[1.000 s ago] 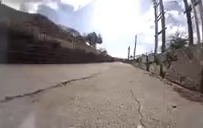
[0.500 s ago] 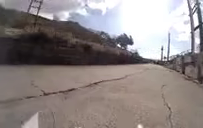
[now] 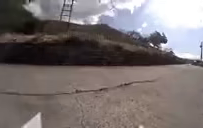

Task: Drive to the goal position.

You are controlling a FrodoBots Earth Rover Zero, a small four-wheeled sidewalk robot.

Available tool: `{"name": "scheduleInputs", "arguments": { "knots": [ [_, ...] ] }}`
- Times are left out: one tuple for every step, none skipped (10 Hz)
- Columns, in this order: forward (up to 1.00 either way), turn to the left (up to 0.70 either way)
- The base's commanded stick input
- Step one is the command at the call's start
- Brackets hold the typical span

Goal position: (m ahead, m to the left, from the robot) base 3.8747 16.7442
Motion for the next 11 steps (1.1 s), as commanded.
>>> {"name": "scheduleInputs", "arguments": {
  "knots": [
    [0.00,0.70],
    [0.00,0.70],
    [0.00,0.70],
    [0.00,0.70],
    [0.00,0.70],
    [0.00,0.70],
    [0.00,0.70],
    [0.00,0.70],
    [0.00,0.70],
    [0.00,0.70],
    [0.00,0.70]
  ]
}}
